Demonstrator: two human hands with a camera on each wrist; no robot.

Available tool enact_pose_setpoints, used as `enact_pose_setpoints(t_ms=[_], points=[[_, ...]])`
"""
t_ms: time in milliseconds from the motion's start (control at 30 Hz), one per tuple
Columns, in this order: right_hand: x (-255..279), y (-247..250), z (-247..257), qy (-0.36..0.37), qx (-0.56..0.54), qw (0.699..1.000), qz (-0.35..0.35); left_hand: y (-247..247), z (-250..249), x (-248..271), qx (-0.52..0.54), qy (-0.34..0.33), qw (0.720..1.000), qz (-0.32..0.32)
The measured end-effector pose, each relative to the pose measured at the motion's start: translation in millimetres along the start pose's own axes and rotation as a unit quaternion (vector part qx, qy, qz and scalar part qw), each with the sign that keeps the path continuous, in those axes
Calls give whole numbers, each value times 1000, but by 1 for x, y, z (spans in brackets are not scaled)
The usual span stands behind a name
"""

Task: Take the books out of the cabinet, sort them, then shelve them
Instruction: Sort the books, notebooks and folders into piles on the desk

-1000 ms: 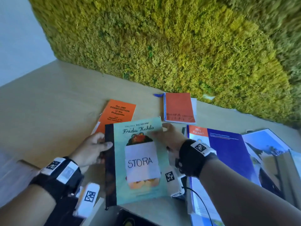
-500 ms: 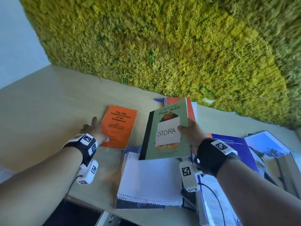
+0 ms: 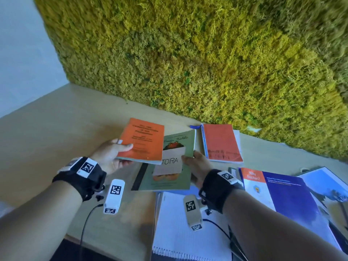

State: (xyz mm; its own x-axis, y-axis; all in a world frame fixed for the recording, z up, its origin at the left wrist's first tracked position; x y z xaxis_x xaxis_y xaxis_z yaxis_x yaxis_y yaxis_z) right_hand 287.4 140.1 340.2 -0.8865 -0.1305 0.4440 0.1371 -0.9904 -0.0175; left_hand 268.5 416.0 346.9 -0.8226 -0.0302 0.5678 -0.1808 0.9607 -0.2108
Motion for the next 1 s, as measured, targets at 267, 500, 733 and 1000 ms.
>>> enact_pose_setpoints(t_ms=[267, 500, 733, 1000], points=[[-6, -67, -14, 3, 308, 940, 149, 44, 37, 8, -545, -71, 814, -189], [38, -17, -21, 48, 712, 664, 224, 15, 53, 39, -562, -151, 773, -253], [52, 2, -44, 43, 678, 706, 201, -87, 115, 64, -574, -160, 801, -57], [82, 17, -19, 162, 561, 791, 183, -84, 115, 87, -395, -169, 902, -27]])
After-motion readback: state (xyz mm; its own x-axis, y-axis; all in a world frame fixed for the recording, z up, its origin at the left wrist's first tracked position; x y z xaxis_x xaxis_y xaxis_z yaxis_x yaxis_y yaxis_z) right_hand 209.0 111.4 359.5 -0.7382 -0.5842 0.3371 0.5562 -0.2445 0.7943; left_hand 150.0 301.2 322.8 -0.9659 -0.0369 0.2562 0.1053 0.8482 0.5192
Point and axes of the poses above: each hand's wrist, its own x-axis away from the middle knuckle, its own y-axis out of the back of the hand, z = x × y, the point moved 7 cm from there along -x, towards the middle knuckle, and after that the axes turned 5 degrees about y, right-handed, at the moved point
